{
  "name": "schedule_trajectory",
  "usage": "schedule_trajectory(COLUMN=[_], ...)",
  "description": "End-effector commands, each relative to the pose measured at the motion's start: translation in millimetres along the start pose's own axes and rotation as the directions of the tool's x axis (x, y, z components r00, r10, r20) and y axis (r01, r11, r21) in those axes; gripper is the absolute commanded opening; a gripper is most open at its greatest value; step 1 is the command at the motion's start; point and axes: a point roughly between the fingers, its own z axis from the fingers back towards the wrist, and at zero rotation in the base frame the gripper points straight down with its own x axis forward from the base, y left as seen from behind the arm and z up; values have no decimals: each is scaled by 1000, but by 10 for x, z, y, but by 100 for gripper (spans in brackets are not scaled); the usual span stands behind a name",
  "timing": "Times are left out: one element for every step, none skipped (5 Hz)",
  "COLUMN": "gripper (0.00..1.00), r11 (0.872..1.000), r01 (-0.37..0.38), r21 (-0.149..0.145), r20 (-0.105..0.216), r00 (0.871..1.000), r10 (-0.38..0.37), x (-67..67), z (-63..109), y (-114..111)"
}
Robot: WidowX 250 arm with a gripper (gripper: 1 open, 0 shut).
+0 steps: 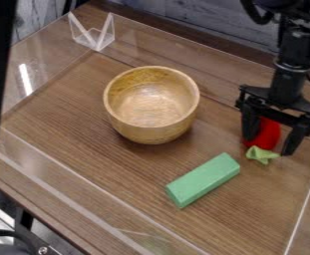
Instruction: Move the red fruit to the left side of the table
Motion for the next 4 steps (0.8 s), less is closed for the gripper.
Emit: schedule_trajectory(gripper=[100,100,100,100], r11=[998,995,992,998], r01=[-58,-85,-108,-42], r21=[-39,-51,-63,-54], r20=[92,112,128,129], r00=[994,990,985,990], r10=[61,90,116,49], x=[74,133,173,143], z=[211,290,364,332], y=[44,-37,-129,-263])
